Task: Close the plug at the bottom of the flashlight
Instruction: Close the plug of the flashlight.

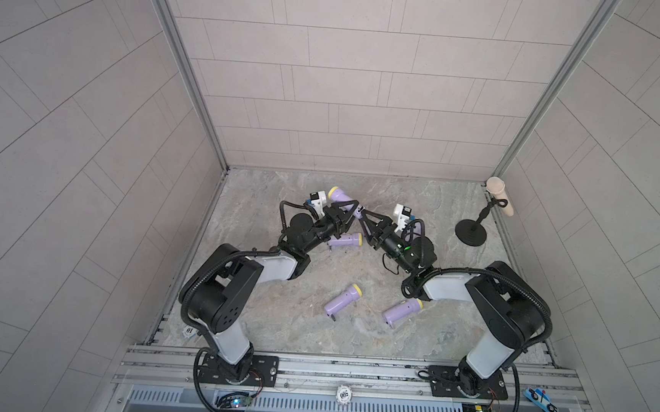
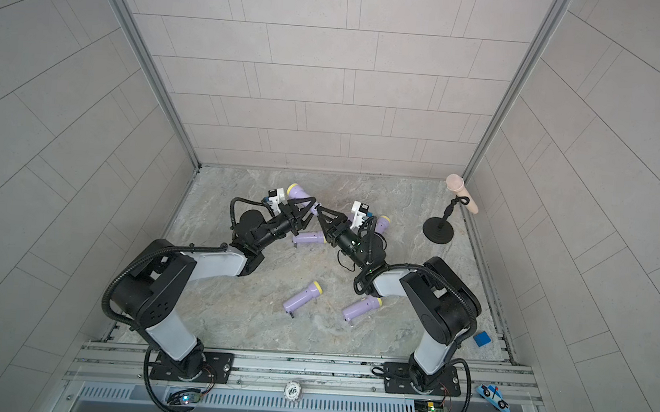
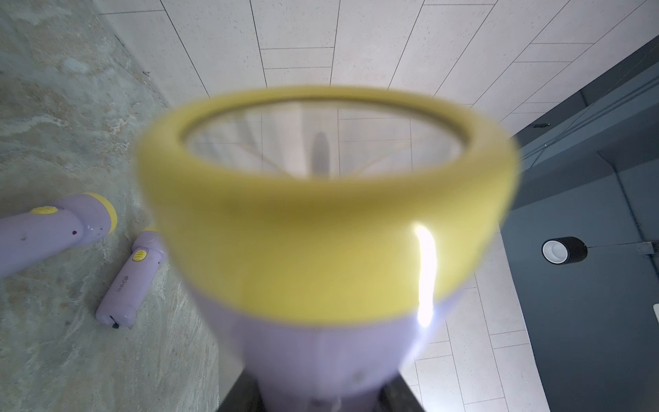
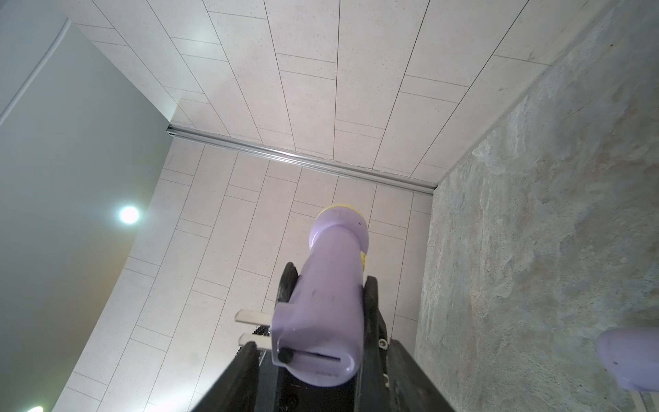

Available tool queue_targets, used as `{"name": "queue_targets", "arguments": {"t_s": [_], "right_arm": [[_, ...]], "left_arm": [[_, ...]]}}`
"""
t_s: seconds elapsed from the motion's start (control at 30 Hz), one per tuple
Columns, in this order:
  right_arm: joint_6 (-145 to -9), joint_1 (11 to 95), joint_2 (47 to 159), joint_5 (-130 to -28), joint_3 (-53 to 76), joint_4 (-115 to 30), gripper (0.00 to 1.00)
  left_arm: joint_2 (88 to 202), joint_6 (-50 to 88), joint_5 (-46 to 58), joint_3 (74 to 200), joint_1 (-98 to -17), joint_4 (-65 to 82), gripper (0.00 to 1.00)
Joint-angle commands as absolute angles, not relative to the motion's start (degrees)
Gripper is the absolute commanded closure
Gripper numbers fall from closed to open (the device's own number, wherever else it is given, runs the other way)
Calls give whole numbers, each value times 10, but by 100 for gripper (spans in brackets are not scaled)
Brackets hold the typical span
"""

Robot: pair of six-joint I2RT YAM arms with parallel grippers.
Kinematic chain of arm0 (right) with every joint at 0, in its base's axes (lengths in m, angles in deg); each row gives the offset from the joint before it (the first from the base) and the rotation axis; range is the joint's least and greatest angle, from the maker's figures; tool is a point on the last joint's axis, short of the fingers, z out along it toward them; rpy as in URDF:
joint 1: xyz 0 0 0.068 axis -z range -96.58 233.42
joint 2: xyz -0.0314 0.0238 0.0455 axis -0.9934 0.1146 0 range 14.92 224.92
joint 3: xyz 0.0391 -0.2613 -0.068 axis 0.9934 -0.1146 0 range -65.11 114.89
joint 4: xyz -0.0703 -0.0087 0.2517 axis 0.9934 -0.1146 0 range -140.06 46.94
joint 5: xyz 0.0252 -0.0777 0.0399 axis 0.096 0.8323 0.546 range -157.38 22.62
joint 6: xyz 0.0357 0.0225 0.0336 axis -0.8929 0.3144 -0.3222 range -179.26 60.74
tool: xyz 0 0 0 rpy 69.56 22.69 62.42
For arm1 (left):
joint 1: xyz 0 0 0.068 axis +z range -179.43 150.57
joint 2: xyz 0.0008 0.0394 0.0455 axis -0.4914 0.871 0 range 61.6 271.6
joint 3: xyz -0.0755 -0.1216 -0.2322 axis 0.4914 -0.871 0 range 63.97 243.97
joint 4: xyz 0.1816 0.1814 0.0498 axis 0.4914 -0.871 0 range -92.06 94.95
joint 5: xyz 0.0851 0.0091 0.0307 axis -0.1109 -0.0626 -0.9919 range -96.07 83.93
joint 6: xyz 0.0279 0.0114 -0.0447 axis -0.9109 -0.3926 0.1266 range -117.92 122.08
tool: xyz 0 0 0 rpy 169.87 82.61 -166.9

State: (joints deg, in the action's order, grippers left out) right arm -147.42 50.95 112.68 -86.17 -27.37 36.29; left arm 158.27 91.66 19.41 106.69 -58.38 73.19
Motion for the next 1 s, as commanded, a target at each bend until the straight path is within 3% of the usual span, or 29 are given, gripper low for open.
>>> {"name": "queue_targets", "arguments": {"t_s": [0.0, 0.97], "right_arm": [[-1484, 510, 1130, -865, -260, 382, 43], [-1484, 516, 1116, -863, -266, 382, 51]], "left_arm": [[1589, 936, 205, 1068, -585, 781, 100], [1596, 952, 204, 1066, -585, 797, 100]]}}
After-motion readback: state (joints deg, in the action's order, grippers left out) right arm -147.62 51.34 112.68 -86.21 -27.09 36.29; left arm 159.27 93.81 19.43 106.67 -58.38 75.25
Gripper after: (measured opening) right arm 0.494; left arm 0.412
